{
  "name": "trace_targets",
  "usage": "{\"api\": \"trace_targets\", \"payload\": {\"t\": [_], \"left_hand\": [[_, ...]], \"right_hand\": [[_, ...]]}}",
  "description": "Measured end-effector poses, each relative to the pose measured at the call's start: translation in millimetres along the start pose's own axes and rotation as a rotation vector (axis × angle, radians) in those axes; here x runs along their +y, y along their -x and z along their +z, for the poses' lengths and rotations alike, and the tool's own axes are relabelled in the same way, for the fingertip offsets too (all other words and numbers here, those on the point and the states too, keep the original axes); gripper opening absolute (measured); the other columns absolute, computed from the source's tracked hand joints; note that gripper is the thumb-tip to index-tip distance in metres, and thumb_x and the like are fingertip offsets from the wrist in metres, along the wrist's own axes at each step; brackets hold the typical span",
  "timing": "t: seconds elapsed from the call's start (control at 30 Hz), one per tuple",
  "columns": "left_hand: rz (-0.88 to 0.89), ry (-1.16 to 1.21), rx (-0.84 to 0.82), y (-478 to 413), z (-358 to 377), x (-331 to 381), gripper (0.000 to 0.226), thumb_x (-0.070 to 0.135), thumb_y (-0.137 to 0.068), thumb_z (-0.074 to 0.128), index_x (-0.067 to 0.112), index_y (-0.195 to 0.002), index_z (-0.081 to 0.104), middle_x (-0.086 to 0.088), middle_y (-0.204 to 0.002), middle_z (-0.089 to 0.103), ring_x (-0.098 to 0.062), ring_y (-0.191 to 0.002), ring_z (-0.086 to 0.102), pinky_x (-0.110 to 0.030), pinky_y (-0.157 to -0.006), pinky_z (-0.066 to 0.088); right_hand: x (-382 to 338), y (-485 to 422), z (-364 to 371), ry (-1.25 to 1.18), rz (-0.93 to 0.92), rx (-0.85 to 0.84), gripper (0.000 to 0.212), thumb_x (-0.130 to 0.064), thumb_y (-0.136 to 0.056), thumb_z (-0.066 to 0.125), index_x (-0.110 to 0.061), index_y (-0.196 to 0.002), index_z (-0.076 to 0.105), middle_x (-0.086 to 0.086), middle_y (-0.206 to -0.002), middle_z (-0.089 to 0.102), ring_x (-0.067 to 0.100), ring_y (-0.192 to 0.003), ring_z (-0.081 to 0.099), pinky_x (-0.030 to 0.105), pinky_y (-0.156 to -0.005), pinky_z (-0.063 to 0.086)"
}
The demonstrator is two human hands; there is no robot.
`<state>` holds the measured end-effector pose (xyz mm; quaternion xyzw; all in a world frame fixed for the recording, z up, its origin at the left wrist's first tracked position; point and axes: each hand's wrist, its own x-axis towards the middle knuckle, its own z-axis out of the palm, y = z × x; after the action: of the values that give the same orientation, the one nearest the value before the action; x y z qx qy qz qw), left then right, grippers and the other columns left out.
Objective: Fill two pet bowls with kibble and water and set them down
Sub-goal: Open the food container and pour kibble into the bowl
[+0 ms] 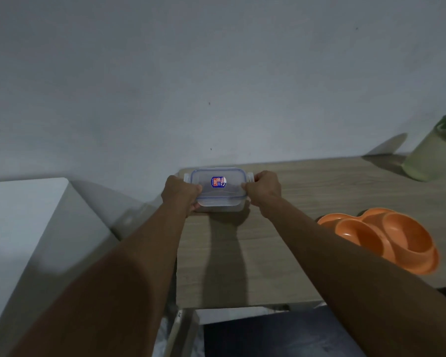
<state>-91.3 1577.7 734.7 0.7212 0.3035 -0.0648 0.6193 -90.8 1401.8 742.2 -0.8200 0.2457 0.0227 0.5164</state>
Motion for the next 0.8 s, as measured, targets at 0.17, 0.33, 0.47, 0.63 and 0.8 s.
{"api": "trace_targets", "payload": {"t": [0.17,0.33,0.47,0.63,0.8], "left_hand": [[0.078,0.045,0.059,32.3,-8.0,7.0,0.03,0.012,-0.08,0.072,0.008,-0.104,0.054,-0.012,-0.103,0.058,-0.03,-0.088,0.065,-0.044,-0.067,0.061],[0.038,0.047,0.058,66.4,-18.4,-10.5,0.027,0.005,-0.082,0.062,0.006,-0.107,0.051,-0.01,-0.104,0.055,-0.028,-0.087,0.062,-0.048,-0.071,0.061],[-0.005,0.029,0.055,84.4,-21.7,-43.2,0.031,0.007,-0.082,0.065,0.006,-0.112,0.056,-0.014,-0.109,0.061,-0.032,-0.092,0.067,-0.048,-0.066,0.061],[-0.114,0.048,0.015,89.7,-22.3,-84.7,0.029,0.006,-0.083,0.062,0.009,-0.112,0.056,-0.016,-0.109,0.063,-0.033,-0.088,0.068,-0.043,-0.059,0.06],[-0.116,-0.131,0.054,86.6,-17.1,-106.6,0.035,0.004,-0.081,0.063,0.009,-0.114,0.054,-0.017,-0.115,0.06,-0.036,-0.095,0.066,-0.044,-0.062,0.061]], "right_hand": [[-12.6,17.8,-22.1,-0.089,-0.01,-0.054,0.022,-0.012,-0.086,0.066,-0.012,-0.069,0.053,0.021,-0.089,0.067,0.037,-0.078,0.07,0.044,-0.066,0.06],[0.0,45.5,-39.2,-0.068,0.005,-0.162,0.018,-0.007,-0.088,0.064,-0.006,-0.073,0.056,0.024,-0.092,0.067,0.031,-0.074,0.068,0.036,-0.062,0.054],[26.1,65.7,-41.1,-0.006,0.018,-0.161,0.017,-0.015,-0.087,0.064,-0.004,-0.075,0.061,0.026,-0.093,0.071,0.039,-0.082,0.073,0.041,-0.062,0.057],[64.3,75.6,-36.0,0.126,0.043,-0.162,0.022,-0.021,-0.08,0.065,-0.009,-0.061,0.064,0.02,-0.07,0.07,0.042,-0.077,0.072,0.044,-0.065,0.057],[97.2,70.3,-25.7,0.242,0.036,-0.183,0.022,-0.027,-0.072,0.062,-0.006,-0.072,0.066,0.023,-0.083,0.071,0.042,-0.082,0.071,0.053,-0.076,0.06]]}}
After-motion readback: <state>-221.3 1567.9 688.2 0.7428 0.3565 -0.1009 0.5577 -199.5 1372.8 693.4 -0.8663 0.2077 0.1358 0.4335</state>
